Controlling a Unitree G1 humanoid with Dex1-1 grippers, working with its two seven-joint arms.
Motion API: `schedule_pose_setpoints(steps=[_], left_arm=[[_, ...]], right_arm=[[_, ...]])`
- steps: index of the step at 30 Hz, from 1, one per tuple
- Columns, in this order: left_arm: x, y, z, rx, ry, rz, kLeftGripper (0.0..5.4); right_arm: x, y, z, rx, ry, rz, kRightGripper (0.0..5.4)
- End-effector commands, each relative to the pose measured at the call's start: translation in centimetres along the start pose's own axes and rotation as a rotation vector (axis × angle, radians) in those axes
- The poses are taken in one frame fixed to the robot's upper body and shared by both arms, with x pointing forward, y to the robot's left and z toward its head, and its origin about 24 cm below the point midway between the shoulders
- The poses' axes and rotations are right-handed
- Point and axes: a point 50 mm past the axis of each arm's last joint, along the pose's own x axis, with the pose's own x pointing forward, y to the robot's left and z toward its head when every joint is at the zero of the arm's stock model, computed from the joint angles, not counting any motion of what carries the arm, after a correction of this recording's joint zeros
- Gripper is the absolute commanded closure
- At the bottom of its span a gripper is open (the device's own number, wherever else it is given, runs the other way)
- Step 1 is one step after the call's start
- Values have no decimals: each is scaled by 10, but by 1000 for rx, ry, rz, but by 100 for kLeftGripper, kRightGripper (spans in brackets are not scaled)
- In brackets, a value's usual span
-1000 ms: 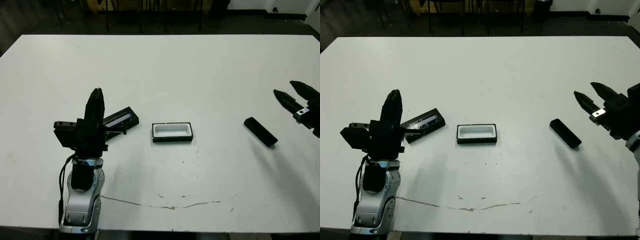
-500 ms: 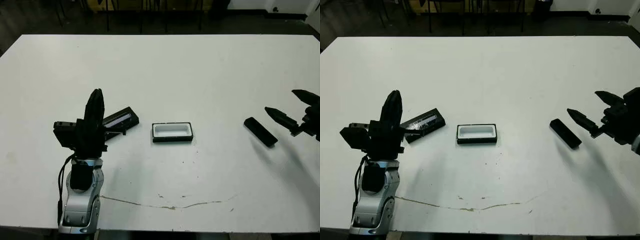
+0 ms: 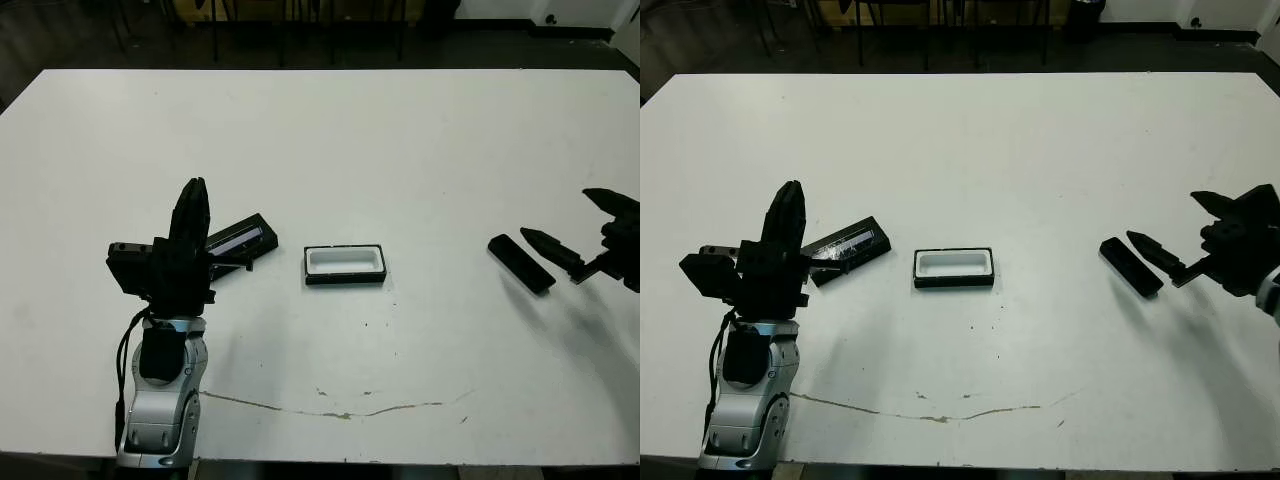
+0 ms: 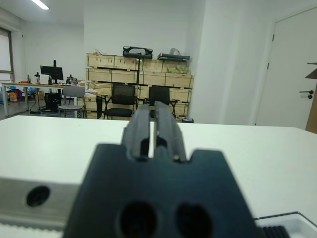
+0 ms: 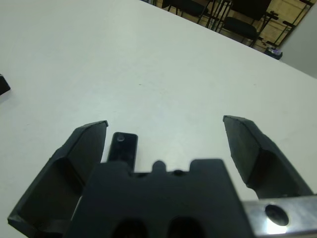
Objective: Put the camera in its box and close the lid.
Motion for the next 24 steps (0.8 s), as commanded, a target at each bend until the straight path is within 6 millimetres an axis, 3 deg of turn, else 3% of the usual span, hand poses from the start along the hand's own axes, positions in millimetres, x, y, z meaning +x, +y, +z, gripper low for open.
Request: schedule_pose_setpoints(steps=[1, 12, 24], left_arm=[[-5, 2, -5, 15, 39, 4, 540], [-6, 2, -6, 16, 40, -2, 540], [-7, 2, -7, 16, 43, 0, 540]], right_arm=[[1, 9, -9, 43, 39, 25, 2], [3, 20, -19, 76, 45, 45, 2], [2, 29, -44, 137, 117, 61, 2]])
